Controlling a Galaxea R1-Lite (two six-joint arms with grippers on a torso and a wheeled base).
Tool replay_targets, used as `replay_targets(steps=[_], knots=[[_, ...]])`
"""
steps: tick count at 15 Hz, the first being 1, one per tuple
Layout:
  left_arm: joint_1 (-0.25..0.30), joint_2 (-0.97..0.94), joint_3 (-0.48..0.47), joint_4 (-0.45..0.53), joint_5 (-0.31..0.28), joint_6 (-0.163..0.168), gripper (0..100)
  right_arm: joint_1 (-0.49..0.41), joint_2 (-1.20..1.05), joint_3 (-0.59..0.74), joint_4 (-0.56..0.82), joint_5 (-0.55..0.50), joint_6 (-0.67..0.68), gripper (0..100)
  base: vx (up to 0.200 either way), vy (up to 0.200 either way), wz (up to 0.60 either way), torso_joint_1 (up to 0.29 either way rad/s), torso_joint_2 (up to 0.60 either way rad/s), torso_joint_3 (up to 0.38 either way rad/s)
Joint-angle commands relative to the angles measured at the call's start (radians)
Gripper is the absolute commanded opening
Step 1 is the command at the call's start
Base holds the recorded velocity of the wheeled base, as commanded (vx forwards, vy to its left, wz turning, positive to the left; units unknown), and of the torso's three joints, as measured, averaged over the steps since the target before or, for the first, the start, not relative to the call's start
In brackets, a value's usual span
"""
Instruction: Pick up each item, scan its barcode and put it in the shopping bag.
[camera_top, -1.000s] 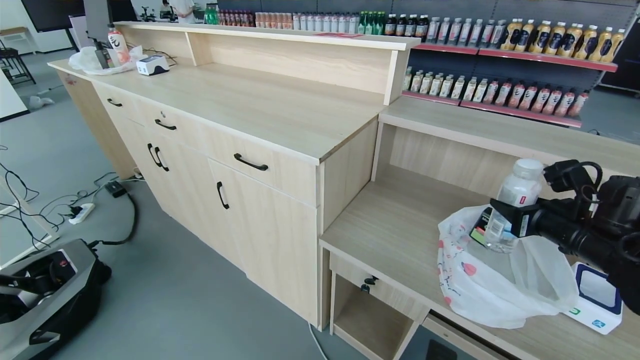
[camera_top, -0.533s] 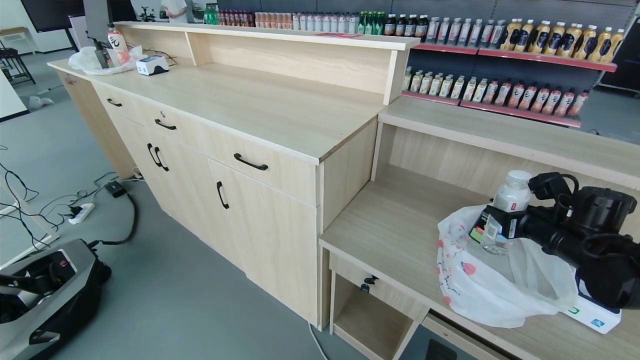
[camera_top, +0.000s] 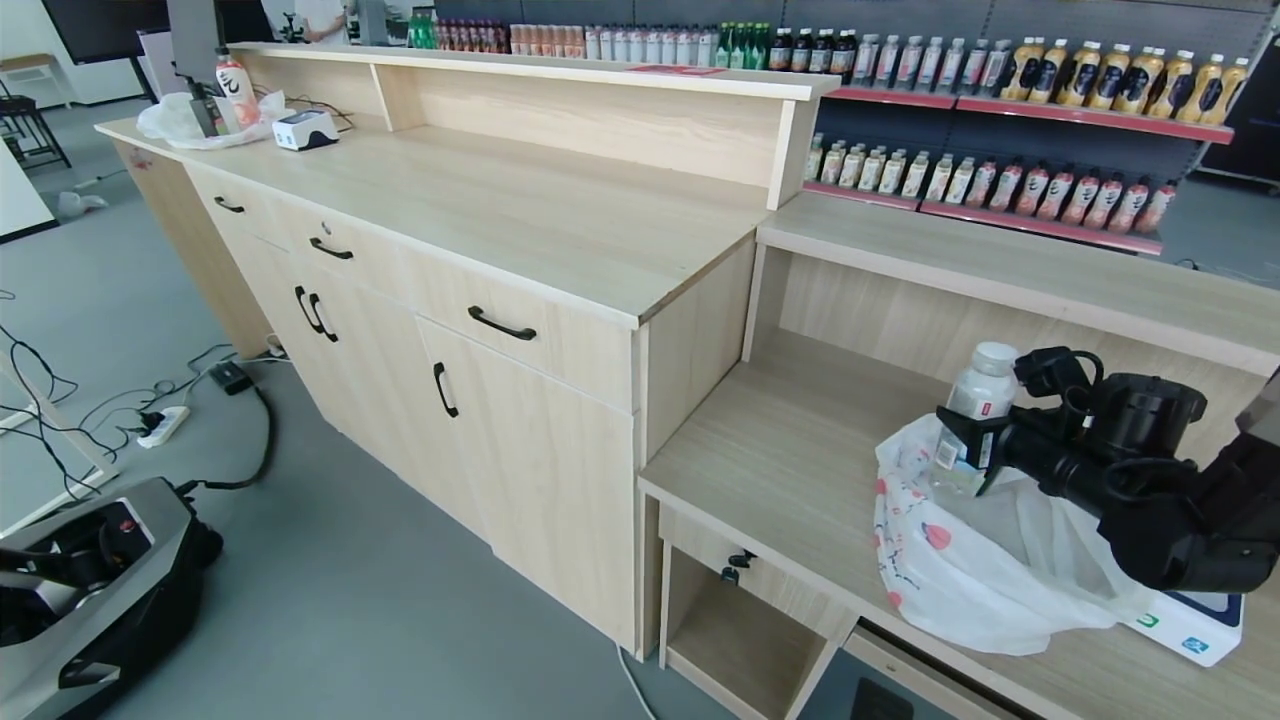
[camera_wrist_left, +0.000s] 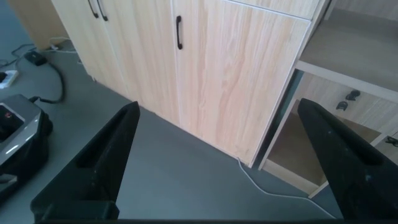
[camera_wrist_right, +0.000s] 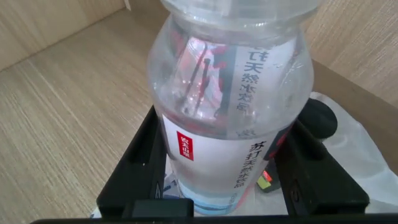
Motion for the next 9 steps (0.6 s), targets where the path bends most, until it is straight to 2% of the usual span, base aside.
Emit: replay_targets(steps=[1, 5, 9], knots=[[0.000, 0.001, 0.000, 0.000, 0.000, 0.000, 100, 0.016, 0.057, -0.052, 0.000, 0.004, 0.001, 0, 0.000, 0.000, 0.00, 0.000, 0.00, 0.000], [0.000, 0.001, 0.000, 0.000, 0.000, 0.000, 100, 0.026, 0.129, -0.124, -0.020, 0.032, 0.001, 0, 0.000, 0.000, 0.00, 0.000, 0.00, 0.000], [0.000, 0.001, 0.000, 0.000, 0.000, 0.000, 100, 0.048, 0.165, -0.131, -0.048, 0.052, 0.001, 0, 0.000, 0.000, 0.00, 0.000, 0.00, 0.000]])
